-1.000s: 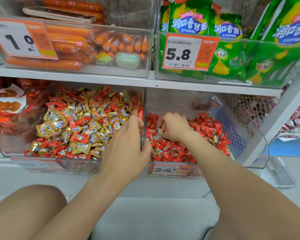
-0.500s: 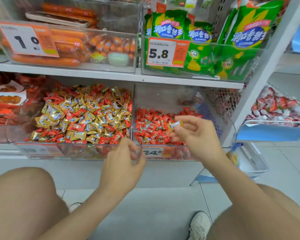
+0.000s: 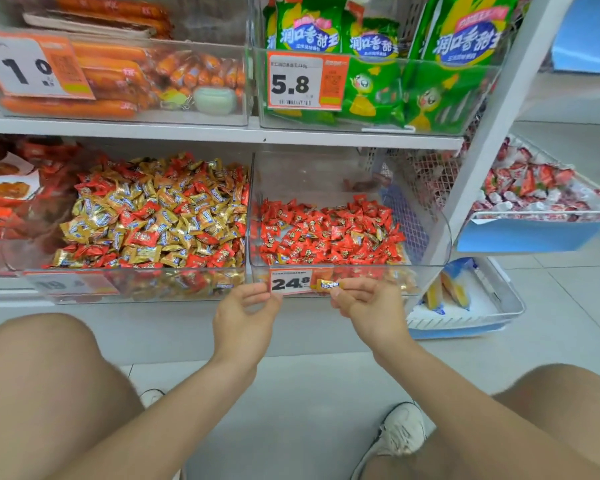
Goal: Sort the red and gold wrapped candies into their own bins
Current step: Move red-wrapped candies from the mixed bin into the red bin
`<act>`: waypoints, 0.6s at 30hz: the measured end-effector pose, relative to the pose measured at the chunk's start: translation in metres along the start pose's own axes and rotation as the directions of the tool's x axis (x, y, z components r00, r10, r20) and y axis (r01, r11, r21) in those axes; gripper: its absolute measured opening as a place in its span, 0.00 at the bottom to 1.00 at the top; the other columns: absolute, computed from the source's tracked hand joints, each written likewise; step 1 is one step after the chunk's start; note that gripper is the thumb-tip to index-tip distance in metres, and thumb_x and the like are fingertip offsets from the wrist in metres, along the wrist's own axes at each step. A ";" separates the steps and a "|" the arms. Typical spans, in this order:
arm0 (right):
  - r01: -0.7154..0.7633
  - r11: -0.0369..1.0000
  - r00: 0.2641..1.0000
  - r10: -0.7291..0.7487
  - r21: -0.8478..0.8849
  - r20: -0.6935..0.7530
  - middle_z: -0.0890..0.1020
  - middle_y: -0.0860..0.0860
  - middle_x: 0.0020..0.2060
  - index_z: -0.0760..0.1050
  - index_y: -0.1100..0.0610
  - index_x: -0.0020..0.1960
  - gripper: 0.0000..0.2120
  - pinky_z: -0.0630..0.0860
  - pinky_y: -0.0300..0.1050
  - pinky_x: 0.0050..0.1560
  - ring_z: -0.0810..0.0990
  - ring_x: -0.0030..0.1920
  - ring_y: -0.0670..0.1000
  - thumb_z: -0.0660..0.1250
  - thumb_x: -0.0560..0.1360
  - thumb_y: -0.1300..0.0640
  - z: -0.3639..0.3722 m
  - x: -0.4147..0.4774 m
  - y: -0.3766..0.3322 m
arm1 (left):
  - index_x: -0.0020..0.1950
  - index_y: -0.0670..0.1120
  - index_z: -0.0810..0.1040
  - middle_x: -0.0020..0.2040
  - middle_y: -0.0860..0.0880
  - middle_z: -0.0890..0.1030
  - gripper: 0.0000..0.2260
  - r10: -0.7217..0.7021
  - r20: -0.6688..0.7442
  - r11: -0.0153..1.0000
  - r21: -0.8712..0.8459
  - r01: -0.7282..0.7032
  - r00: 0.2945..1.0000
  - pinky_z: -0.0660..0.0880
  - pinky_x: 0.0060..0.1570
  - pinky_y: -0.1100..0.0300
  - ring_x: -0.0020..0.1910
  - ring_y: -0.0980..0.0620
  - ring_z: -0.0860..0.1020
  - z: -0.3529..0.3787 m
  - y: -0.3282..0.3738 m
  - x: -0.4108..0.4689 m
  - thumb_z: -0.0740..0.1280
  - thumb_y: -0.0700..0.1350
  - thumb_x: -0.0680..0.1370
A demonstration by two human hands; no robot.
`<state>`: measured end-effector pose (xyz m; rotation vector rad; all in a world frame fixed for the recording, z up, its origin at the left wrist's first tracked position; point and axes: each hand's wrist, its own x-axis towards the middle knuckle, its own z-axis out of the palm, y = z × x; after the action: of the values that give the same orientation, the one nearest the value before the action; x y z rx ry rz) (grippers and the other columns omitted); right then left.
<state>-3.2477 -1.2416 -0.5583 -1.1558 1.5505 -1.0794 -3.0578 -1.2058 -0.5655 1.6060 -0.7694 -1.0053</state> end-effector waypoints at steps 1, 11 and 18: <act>-0.016 1.000 1.000 0.016 0.015 0.000 0.88 0.53 0.37 0.83 0.55 0.48 0.05 0.84 0.58 0.56 0.88 0.45 0.56 0.78 0.76 0.61 0.001 0.000 0.002 | 0.55 0.54 0.84 0.51 0.58 0.85 0.08 -0.004 0.002 1.000 0.010 0.004 1.000 0.78 0.59 0.53 0.55 0.56 0.82 -0.001 0.000 0.002 0.77 0.49 0.77; -0.078 0.994 0.997 0.079 0.078 -0.012 0.88 0.55 0.37 0.83 0.58 0.50 0.08 0.84 0.58 0.57 0.88 0.48 0.60 0.80 0.74 0.58 0.005 0.000 0.002 | 0.53 0.49 0.84 0.45 0.47 0.85 0.03 -0.054 0.045 0.998 0.047 0.052 0.998 0.76 0.39 0.55 0.29 0.55 0.76 -0.002 -0.004 0.004 0.73 0.47 0.81; -0.049 0.998 0.999 0.049 0.025 0.011 0.88 0.55 0.36 0.84 0.57 0.48 0.07 0.84 0.55 0.54 0.88 0.44 0.57 0.80 0.74 0.58 0.003 -0.007 -0.010 | 0.62 0.51 0.79 0.49 0.56 0.85 0.12 0.116 0.128 0.930 0.334 -0.153 0.985 0.80 0.46 0.54 0.35 0.53 0.82 -0.007 0.003 -0.004 0.71 0.43 0.79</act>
<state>-3.2417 -1.2366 -0.5480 -1.0990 1.5451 -1.0566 -3.0533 -1.2006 -0.5611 1.7755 -1.1636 -0.8967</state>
